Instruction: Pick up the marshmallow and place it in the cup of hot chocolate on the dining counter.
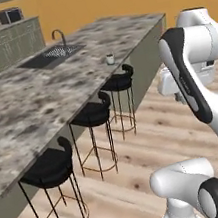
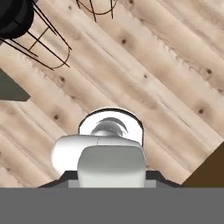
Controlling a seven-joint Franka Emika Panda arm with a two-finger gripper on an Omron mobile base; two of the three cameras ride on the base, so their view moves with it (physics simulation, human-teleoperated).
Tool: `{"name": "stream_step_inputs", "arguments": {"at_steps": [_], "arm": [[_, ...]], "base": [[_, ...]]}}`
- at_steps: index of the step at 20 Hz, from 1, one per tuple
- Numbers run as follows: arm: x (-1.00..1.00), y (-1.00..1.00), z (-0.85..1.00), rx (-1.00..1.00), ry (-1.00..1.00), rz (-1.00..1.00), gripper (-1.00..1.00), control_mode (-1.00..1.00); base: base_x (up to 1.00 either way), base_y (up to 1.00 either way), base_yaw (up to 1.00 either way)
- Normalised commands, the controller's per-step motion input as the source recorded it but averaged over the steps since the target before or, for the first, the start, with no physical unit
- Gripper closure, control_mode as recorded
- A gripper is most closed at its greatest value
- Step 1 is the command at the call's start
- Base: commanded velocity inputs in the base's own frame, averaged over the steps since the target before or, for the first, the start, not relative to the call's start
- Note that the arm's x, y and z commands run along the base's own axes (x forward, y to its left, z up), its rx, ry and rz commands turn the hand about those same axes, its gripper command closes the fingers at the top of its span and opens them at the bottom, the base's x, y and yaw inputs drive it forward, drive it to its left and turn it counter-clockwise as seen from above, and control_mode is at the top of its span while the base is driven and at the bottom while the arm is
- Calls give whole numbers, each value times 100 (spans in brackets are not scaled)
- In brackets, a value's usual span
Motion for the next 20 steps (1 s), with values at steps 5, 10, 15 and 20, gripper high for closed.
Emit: {"name": "stream_step_inputs", "arguments": {"at_steps": [5,10,15,20], "arm": [[0,0,0,0,0,0,100,100],[0,0,0,0,0,0,100,100],[0,0,0,0,0,0,100,100],[0,0,0,0,0,0,100,100]], "base": [[73,-53,73],[75,-85,62],[18,-100,50],[11,-100,48]]}}
